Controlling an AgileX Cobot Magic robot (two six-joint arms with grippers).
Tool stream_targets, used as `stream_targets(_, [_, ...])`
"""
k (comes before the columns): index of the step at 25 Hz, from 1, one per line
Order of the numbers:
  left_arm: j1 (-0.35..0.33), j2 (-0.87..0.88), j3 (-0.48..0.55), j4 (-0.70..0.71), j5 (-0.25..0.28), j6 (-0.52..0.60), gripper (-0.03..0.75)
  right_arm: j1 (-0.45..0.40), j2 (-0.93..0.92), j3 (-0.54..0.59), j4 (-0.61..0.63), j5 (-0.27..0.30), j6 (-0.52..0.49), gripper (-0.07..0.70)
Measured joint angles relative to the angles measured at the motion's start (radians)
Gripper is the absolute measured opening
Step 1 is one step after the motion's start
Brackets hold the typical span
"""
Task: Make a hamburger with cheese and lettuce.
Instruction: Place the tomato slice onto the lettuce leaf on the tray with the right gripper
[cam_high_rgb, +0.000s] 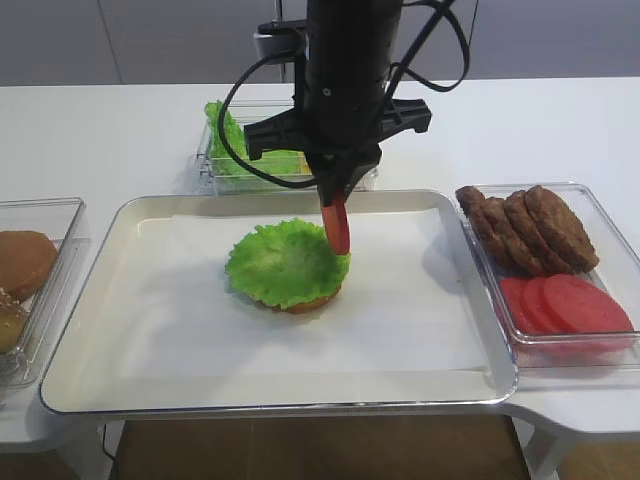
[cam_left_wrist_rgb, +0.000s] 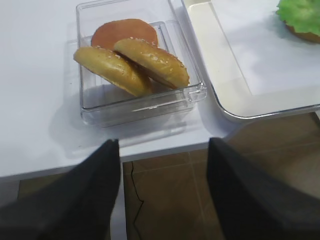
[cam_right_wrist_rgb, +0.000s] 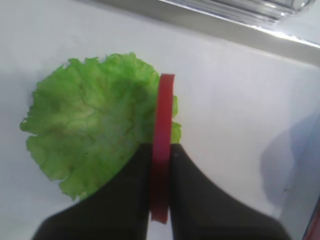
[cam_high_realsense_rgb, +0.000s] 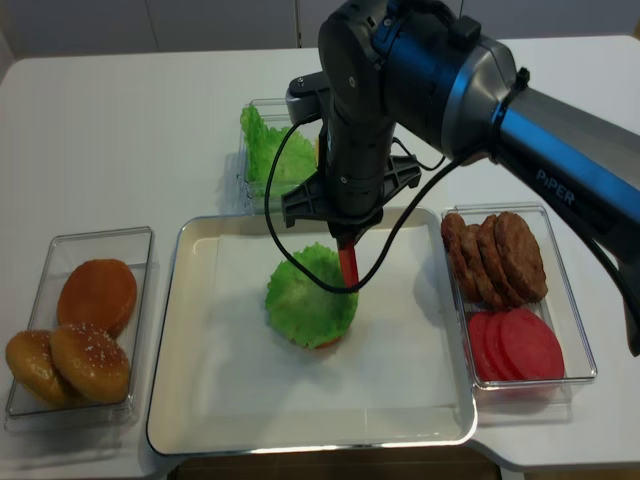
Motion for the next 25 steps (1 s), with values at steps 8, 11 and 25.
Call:
stream_targets(8, [0.000,0.000,0.000,0.000,0.000,0.000,0.414,0.000,0.000,-0.002,0.000,0.000,0.002,0.085])
stream_targets(11, [0.000,0.000,0.000,0.000,0.000,0.000,0.414,0.000,0.001,-0.002,0.000,0.000,0.002,0.085])
stream_targets(25, [0.000,0.000,0.000,0.000,0.000,0.000,0.414,0.000,0.020,-0.002,0.000,-0.004,-0.007,0.085])
